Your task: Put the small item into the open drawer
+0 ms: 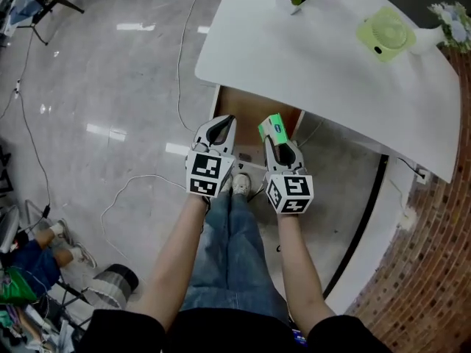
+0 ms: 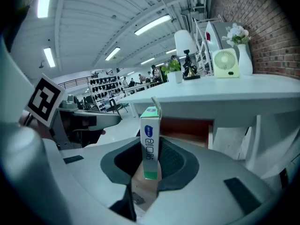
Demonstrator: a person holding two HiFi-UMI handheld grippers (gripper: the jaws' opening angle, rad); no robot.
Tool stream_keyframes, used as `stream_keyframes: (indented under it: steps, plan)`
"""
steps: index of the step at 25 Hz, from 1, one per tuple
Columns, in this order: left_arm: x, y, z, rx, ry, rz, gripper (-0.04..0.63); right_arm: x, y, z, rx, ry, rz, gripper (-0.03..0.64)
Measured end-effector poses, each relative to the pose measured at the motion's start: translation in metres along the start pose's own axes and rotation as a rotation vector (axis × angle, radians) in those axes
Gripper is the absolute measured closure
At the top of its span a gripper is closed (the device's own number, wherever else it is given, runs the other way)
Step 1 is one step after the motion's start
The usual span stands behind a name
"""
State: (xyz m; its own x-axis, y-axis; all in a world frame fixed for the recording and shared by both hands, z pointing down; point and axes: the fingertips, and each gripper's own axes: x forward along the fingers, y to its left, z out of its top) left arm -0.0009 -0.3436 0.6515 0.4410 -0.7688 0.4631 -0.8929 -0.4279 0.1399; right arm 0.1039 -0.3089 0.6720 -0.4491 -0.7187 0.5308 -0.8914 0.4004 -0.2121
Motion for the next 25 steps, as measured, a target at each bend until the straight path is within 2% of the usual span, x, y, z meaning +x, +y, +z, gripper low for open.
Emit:
stream_keyframes:
  steps: [10,19,25]
  plan:
    - [0.046,0.019,-0.061,-0.063,0.032,0.014,0.574,0.103,-0.016,-0.075,0.012,0.194,0.041,0.532]
    - [0.055,0.031,-0.082,-0.079,0.042,0.018,0.574,0.157,-0.019,-0.133,0.01,0.426,0.089,0.532]
    - [0.053,0.035,-0.087,-0.082,0.053,0.015,0.574,0.172,-0.024,-0.144,-0.003,0.486,0.085,0.524]
